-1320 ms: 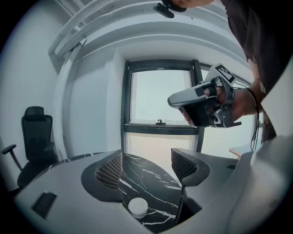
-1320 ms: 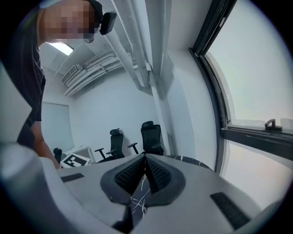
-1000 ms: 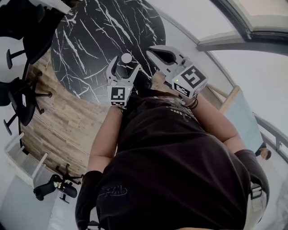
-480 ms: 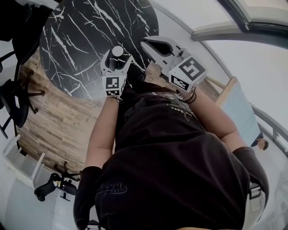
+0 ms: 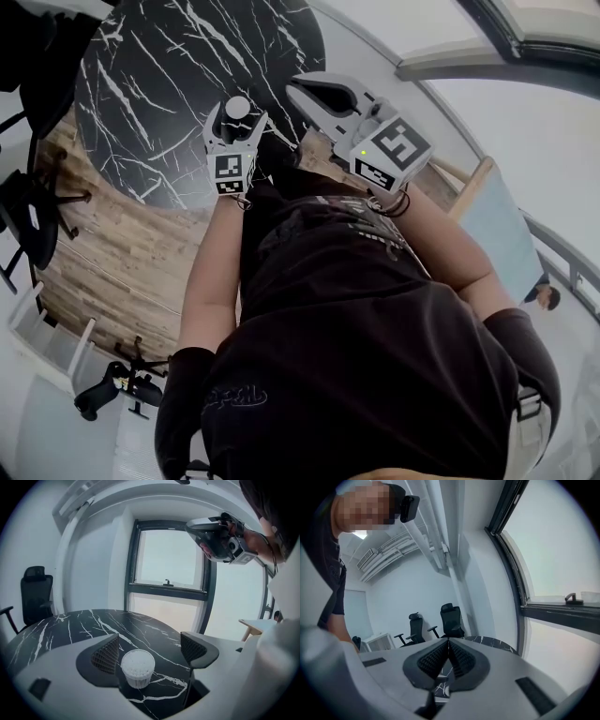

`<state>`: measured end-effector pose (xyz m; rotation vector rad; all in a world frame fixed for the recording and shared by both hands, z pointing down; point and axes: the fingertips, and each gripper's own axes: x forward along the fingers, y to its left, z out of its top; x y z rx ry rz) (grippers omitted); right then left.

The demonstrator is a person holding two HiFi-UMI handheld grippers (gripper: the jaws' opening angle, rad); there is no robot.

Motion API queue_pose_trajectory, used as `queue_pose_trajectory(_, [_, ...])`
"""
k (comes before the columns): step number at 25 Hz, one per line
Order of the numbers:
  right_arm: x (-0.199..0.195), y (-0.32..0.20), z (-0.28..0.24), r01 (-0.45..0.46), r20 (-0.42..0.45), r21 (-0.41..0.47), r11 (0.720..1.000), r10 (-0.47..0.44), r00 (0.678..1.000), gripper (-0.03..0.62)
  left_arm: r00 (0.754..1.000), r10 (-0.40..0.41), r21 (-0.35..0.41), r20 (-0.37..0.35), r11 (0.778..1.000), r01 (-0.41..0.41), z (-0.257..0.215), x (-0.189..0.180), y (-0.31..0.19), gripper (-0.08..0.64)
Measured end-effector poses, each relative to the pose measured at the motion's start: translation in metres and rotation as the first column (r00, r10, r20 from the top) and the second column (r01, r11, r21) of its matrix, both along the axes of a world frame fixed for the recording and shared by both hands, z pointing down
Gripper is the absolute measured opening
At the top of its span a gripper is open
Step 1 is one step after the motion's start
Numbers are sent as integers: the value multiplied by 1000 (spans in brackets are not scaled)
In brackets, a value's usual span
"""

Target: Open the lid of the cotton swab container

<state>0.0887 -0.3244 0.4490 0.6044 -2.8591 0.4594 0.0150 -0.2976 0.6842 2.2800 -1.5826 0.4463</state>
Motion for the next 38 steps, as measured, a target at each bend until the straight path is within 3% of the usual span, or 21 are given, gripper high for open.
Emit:
queue_pose_trajectory(19, [10, 7, 12, -11, -37, -19, 1000, 10, 999, 23, 997, -81, -174, 16, 981, 83, 73, -13, 1, 402])
queue_pose_trajectory(38, [18, 14, 24, -15, -74, -33, 999, 12, 997, 23, 992, -106, -230, 69, 966, 120, 97, -11, 0, 399])
